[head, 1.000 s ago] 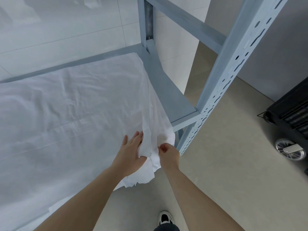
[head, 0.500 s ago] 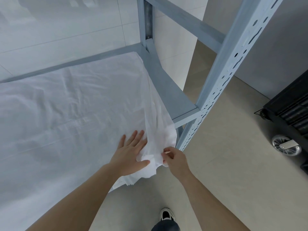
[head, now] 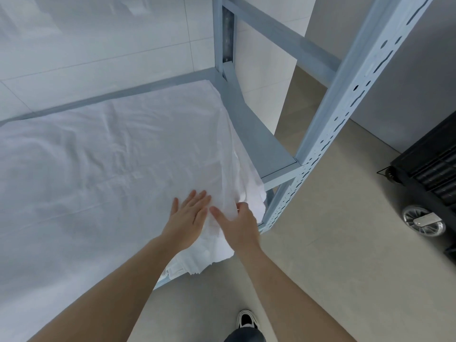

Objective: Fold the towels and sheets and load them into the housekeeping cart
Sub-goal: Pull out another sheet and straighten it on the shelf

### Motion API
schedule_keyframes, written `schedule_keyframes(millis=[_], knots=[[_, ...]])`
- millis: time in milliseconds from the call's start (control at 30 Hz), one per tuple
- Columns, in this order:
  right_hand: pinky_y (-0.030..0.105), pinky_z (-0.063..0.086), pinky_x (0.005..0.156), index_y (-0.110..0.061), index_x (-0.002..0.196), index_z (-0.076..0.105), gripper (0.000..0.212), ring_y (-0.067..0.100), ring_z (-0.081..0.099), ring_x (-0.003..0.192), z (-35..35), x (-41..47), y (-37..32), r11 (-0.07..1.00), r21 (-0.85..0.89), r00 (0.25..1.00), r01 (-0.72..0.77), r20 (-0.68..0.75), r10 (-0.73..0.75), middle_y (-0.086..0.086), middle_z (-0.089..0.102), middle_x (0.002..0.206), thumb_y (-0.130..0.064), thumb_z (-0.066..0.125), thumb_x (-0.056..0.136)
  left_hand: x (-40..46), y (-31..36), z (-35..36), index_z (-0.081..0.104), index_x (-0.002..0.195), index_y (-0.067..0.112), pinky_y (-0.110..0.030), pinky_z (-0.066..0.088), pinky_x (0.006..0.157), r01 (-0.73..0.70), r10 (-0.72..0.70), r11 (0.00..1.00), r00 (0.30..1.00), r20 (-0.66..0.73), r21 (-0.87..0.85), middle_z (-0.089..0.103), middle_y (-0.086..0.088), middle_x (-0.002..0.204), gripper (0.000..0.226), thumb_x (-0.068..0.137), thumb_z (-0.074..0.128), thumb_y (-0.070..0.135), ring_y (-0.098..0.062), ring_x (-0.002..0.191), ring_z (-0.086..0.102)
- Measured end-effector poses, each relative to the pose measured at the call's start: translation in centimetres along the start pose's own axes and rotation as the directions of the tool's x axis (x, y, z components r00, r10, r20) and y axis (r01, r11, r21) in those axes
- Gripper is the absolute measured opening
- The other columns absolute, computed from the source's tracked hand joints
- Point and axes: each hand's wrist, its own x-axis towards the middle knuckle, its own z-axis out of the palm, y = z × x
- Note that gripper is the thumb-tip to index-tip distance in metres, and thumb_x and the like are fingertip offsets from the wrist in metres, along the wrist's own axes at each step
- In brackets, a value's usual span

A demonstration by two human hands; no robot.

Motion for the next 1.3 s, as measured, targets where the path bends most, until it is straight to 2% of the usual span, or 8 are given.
schedule_keyframes(millis=[200,333,833,967,1033,1133,1233,1300], knots=[[0.034,0.044,0.069,-0.013,0.098,0.050,0.011,0.031,0.057,0.087,0.4,0.3,-0.8,0.976,-0.220,0.989,0.001,-0.147,-0.034,0.009,0.061,0.094,-0.023,0.051,0.093,0.2,-0.8,0.0,0.023,0.152,0.031,-0.037,-0.013,0.117,-0.037,0.037,0.999,0.999,0.011,0.026,0.008,0.016,0.159,0.056,0.100,0.033,0.013,-0.004,0.147,-0.005],[0.032,0.029,0.056,-0.018,0.064,0.031,0.036,0.028,0.040,0.065,-3.0,1.6,0.9,0.986,-0.159,0.970,0.052,-0.227,-0.087,0.004,0.044,0.063,-0.015,0.054,0.091,0.3,-0.9,0.3,0.020,0.152,0.033,-0.037,-0.013,0.117,-0.045,0.044,0.998,0.999,0.005,0.043,0.005,0.019,0.159,0.055,0.101,0.035,0.018,-0.004,0.147,-0.006],[0.030,0.028,0.051,-0.009,0.064,0.047,0.030,0.023,0.038,0.062,-9.2,7.8,4.7,0.995,0.070,0.980,-0.072,-0.178,0.083,0.002,0.042,0.059,-0.013,0.057,0.092,0.2,-1.3,0.8,0.014,0.153,0.034,-0.035,-0.014,0.117,-0.051,0.054,0.992,0.998,-0.022,0.119,-0.004,0.022,0.156,0.061,0.100,0.039,0.022,0.000,0.144,-0.012],[0.039,0.042,0.083,-0.007,0.101,0.058,0.011,0.032,0.053,0.097,-8.2,7.6,3.5,0.970,-0.216,0.948,-0.114,-0.316,0.041,0.009,0.058,0.098,-0.014,0.054,0.093,0.3,-1.1,0.9,0.019,0.152,0.035,-0.035,-0.013,0.117,-0.038,0.042,0.993,0.998,-0.039,0.108,0.002,0.021,0.158,0.056,0.101,0.038,0.023,0.000,0.145,-0.008],[0.046,0.032,0.105,-0.007,0.120,0.056,0.030,0.033,0.048,0.117,-6.9,7.4,2.5,0.900,-0.433,0.898,0.058,-0.371,-0.237,0.011,0.055,0.121,-0.012,0.057,0.091,0.5,-0.7,0.9,0.030,0.148,0.036,-0.035,-0.007,0.118,-0.009,0.018,0.996,0.996,-0.092,0.091,0.015,0.021,0.157,0.052,0.100,0.038,0.019,-0.002,0.147,0.003],[0.051,0.026,0.112,-0.005,0.126,0.056,0.034,0.034,0.043,0.130,-4.4,7.2,0.2,0.667,-0.536,0.772,0.518,-0.043,-0.634,0.014,0.051,0.135,-0.007,0.051,0.092,0.9,-0.2,1.0,0.044,0.140,0.034,-0.037,0.005,0.118,0.028,-0.008,0.995,0.976,-0.216,0.093,0.034,0.017,0.151,0.047,0.096,0.042,0.017,-0.009,0.143,0.021],[0.040,-0.002,0.120,-0.024,0.149,0.030,0.046,0.018,0.009,0.148,-1.8,7.8,-0.3,0.470,-0.550,0.710,0.690,0.388,-0.588,-0.005,0.018,0.159,-0.029,0.032,0.103,1.1,-0.6,1.3,0.025,0.150,0.032,-0.040,0.000,0.119,0.131,-0.090,0.975,0.971,-0.220,0.179,0.016,0.011,0.160,0.052,0.100,0.035,0.033,-0.013,0.148,0.007],[0.044,-0.013,0.116,-0.035,0.152,0.010,0.051,0.013,-0.005,0.148,-1.6,9.2,0.7,0.391,-0.672,0.754,0.629,0.405,-0.517,-0.014,-0.002,0.159,-0.042,0.019,0.103,0.9,-1.7,1.2,0.007,0.153,0.035,-0.043,-0.008,0.119,0.241,-0.198,0.947,0.958,-0.207,0.214,-0.003,0.011,0.162,0.057,0.100,0.023,0.048,-0.014,0.148,-0.009]])
